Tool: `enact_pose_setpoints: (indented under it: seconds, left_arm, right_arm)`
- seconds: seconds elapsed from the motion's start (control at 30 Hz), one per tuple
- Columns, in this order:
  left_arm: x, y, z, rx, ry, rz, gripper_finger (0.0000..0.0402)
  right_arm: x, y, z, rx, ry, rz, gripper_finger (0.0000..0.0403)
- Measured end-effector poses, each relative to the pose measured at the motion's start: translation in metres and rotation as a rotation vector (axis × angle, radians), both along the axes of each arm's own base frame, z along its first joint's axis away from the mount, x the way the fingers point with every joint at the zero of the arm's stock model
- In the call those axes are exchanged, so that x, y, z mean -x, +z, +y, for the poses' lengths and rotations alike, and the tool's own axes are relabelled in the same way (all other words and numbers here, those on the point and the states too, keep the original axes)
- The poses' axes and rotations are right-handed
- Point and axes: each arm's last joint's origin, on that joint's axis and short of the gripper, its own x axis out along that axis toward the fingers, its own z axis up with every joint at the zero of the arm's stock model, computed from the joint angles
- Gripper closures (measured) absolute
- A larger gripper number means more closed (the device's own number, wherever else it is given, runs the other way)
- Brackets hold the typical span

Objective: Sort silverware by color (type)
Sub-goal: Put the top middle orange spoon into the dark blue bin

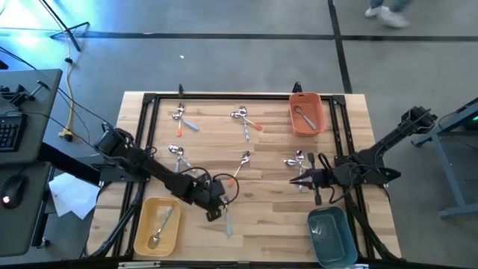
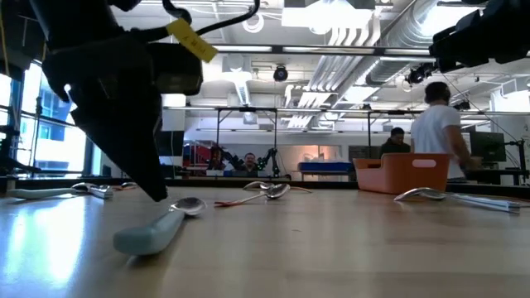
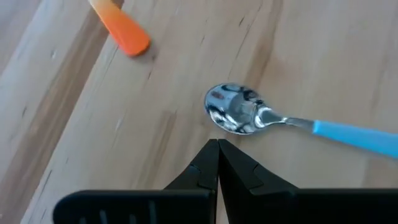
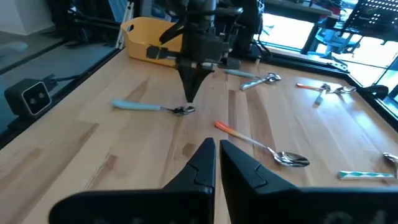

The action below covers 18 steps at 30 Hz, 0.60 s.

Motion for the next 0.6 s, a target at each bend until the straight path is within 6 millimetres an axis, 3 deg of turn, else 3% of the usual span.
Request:
enact_pose_setpoints:
  seconds: [0.33, 0.6]
  left_arm:
    - [-0.016, -0.014, -0.001, 0.006, -0.048, -0.069, 0.0401]
    - [-0.014, 0.012, 0.018, -0.096, -0.115, -0.091, 0.0401]
  right_arm:
    - [-0.001, 0.004, 0.0, 0.029, -0.008, -0.043, 0.0396]
    - [-0.004, 0.02, 0.0, 0.091, -0.003, -0.2, 0.0396]
